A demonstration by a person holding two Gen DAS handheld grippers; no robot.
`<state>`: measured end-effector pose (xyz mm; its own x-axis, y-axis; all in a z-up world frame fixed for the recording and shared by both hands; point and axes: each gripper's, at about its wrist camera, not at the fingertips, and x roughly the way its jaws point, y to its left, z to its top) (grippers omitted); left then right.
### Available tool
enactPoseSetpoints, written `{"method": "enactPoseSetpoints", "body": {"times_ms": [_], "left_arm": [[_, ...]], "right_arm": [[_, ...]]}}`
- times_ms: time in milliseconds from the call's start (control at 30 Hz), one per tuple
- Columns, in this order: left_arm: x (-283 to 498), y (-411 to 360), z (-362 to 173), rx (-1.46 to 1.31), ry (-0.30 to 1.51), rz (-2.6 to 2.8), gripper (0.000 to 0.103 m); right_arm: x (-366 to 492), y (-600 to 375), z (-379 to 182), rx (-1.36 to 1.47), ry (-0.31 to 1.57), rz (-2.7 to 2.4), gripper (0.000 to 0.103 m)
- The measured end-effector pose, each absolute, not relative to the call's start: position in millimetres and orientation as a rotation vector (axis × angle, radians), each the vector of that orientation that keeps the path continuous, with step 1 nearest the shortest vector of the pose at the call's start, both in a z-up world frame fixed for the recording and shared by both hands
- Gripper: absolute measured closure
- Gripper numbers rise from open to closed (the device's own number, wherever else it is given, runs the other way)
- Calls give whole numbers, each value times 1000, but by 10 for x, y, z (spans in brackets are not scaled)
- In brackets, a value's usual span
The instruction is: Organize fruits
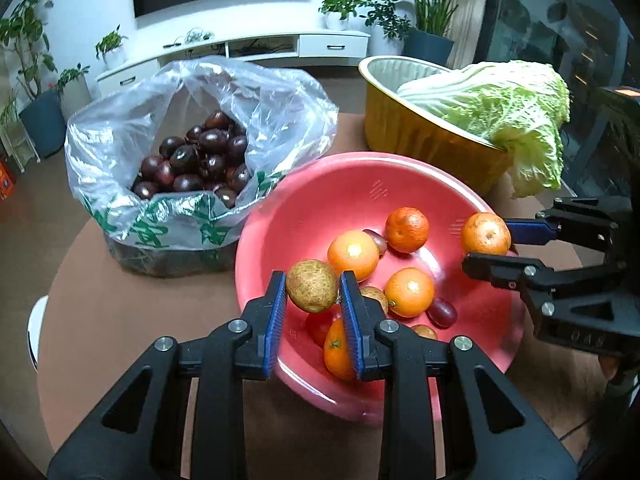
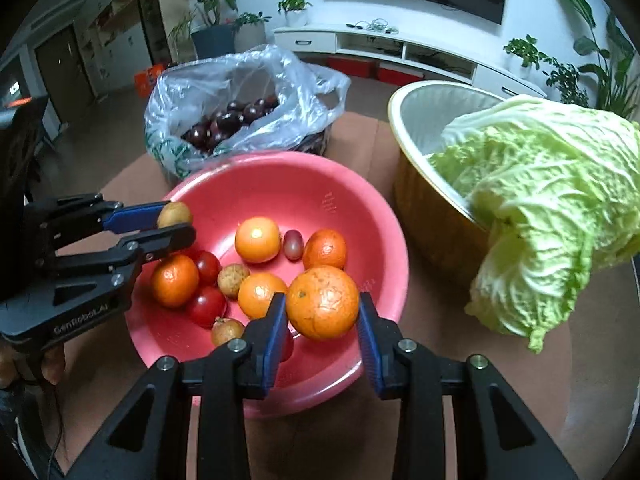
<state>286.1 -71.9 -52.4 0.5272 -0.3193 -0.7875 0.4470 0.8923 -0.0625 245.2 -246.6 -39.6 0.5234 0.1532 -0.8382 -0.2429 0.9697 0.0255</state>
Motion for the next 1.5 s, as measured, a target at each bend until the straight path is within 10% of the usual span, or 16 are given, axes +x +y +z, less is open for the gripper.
{"method": "enactPoseSetpoints", "body": {"times_ms": [633, 1000, 1500], "left_arm": [[2854, -745, -501, 103, 911, -504, 52], [2549, -657, -244, 33, 855, -484, 0], [660, -257, 565, 81, 532, -299, 0]], "right_arm": [[2111, -2580, -239, -134, 959, 224, 54], [1477, -2746, 172, -38, 819, 198, 46], [494, -2563, 411, 117, 679, 102, 11]]}}
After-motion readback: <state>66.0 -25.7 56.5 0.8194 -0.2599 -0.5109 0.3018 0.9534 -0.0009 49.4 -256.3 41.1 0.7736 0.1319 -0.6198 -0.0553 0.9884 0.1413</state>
